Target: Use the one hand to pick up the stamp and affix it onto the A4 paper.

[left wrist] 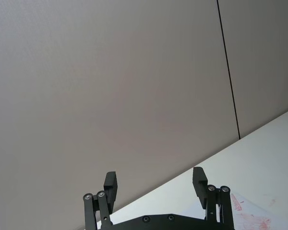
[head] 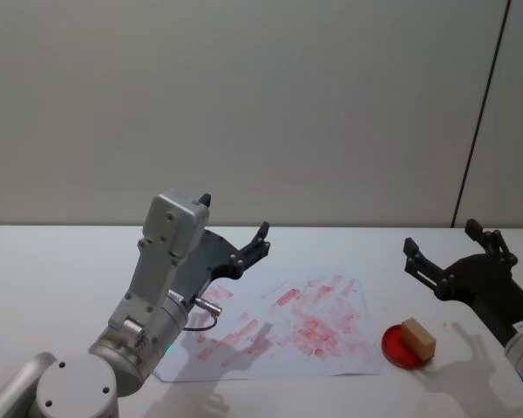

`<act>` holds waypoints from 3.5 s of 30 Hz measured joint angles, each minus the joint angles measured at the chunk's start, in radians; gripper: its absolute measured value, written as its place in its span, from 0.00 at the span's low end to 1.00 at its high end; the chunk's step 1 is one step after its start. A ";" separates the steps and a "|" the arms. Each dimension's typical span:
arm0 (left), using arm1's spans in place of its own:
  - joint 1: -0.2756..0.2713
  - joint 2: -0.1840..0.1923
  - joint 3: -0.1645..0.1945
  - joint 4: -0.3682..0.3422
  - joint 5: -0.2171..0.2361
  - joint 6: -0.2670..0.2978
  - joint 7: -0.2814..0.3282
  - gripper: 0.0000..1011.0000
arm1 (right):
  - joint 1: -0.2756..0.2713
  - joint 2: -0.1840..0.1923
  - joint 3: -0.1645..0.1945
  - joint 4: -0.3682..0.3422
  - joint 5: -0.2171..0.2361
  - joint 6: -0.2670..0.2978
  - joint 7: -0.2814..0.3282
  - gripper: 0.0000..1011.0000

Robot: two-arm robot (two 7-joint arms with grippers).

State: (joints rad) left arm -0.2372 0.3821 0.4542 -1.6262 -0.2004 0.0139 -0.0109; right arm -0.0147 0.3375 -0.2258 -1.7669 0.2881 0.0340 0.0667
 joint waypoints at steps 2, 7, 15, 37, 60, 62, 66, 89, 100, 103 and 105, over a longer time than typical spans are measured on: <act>0.000 0.000 0.000 0.000 0.000 0.000 0.000 0.99 | 0.000 0.000 0.000 0.000 0.000 0.000 0.000 0.99; 0.000 0.000 0.000 0.000 0.000 0.000 0.000 0.99 | 0.000 0.000 0.000 0.000 -0.001 0.000 0.000 0.99; 0.000 0.000 0.000 0.000 0.000 0.000 0.000 0.99 | 0.000 0.000 0.000 0.000 -0.001 0.000 0.000 0.99; 0.000 0.000 0.000 0.000 0.000 0.000 0.000 0.99 | 0.011 0.009 -0.002 0.031 -0.028 0.057 0.072 0.99; 0.000 0.000 0.000 0.000 0.000 0.000 0.000 0.99 | 0.017 0.032 -0.006 0.111 -0.072 0.173 0.176 0.99; 0.000 0.000 0.000 0.000 0.000 0.000 0.000 0.99 | 0.018 0.032 -0.007 0.117 -0.073 0.179 0.181 0.99; 0.000 0.000 0.000 0.000 0.000 0.000 0.000 0.99 | 0.022 0.030 -0.009 0.133 -0.077 0.194 0.191 0.99; 0.000 0.000 0.000 0.000 0.000 0.000 0.000 0.99 | 0.050 0.015 -0.017 0.203 -0.088 0.237 0.223 0.53; 0.000 0.000 0.000 0.000 0.000 0.000 0.000 0.99 | 0.060 0.009 -0.018 0.220 -0.087 0.234 0.224 0.21; 0.000 0.000 0.000 0.000 0.000 0.000 0.000 0.99 | 0.062 0.008 -0.019 0.221 -0.087 0.228 0.223 0.21; 0.000 0.000 0.000 0.000 0.000 0.000 0.000 0.99 | 0.064 0.006 -0.019 0.221 -0.087 0.221 0.222 0.22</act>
State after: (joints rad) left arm -0.2371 0.3821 0.4542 -1.6262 -0.2004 0.0139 -0.0109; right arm 0.0489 0.3437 -0.2448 -1.5456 0.2012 0.2548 0.2892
